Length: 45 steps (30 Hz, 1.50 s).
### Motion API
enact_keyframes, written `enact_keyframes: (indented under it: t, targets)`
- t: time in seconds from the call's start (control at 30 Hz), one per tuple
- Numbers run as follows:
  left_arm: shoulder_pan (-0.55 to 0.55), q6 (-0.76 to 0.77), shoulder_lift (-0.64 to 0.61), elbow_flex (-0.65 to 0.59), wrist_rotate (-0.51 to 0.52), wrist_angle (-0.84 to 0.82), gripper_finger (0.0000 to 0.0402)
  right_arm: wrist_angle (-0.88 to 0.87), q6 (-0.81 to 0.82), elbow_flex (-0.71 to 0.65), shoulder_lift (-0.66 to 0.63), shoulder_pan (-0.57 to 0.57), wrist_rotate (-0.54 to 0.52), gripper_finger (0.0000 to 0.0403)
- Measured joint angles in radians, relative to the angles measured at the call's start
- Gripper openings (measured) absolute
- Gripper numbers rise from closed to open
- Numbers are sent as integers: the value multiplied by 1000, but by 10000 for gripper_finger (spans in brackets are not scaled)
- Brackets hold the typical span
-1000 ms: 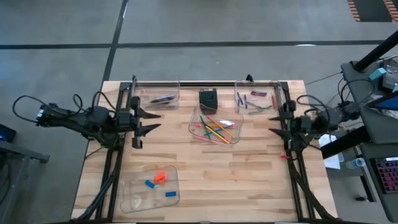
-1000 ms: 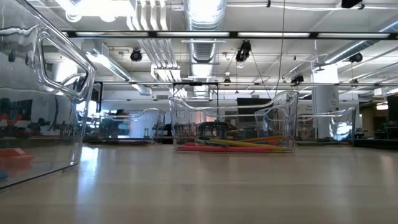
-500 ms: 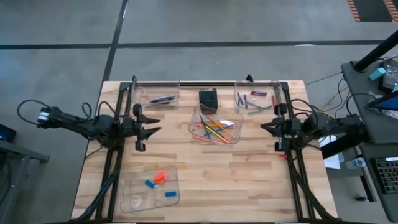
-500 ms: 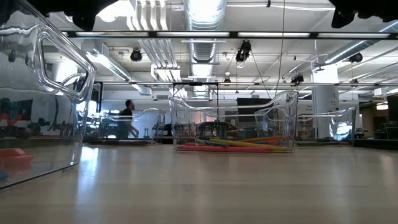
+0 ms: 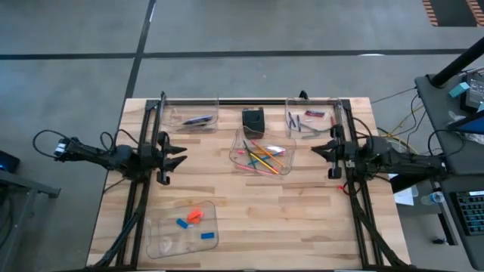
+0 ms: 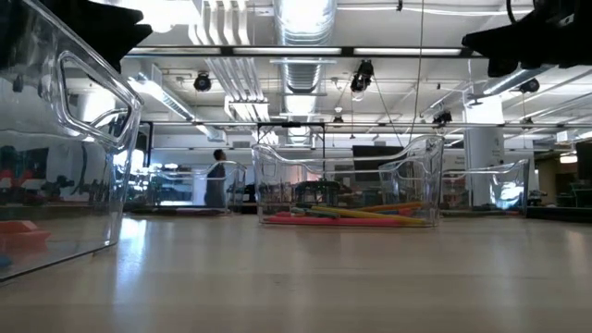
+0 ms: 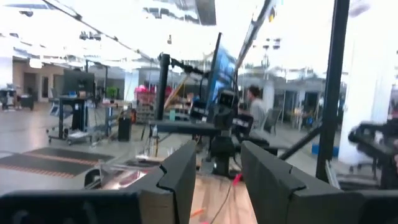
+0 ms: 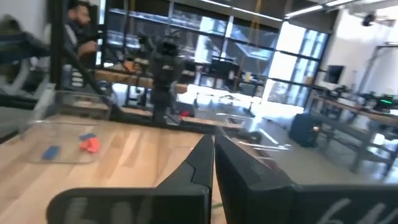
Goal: Sort crayons/erasers/pens/pencils in bins
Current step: Return to Home Position
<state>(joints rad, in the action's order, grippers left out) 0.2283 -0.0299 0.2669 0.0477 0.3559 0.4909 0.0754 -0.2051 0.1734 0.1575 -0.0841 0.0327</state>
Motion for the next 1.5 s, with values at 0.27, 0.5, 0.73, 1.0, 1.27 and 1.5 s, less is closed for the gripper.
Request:
enact_keyframes:
  t: [0.27, 0.5, 0.73, 1.0, 1.27, 1.5]
  targets:
    - [0, -1, -189, -39, 1, -177, 113, -178, -5, 24, -152, -68, -8, 8]
    - [0, 23, -233, -40, -28, -332, 113, 14, 8, -109, -110, -92, -36, 8]
    - [1, 24, -212, -41, -117, -350, 113, 41, 100, -161, -135, -119, -87, 8]
    - [1, 41, -219, -41, -141, -411, 113, 28, 145, -161, -122, -118, -149, 9]
    - [1, 106, -217, -42, -141, -424, 113, -18, 169, -161, -122, -118, -327, 9]
    - [1, 100, -215, -43, -141, -424, 113, -19, 171, -161, -123, -118, -329, 9]
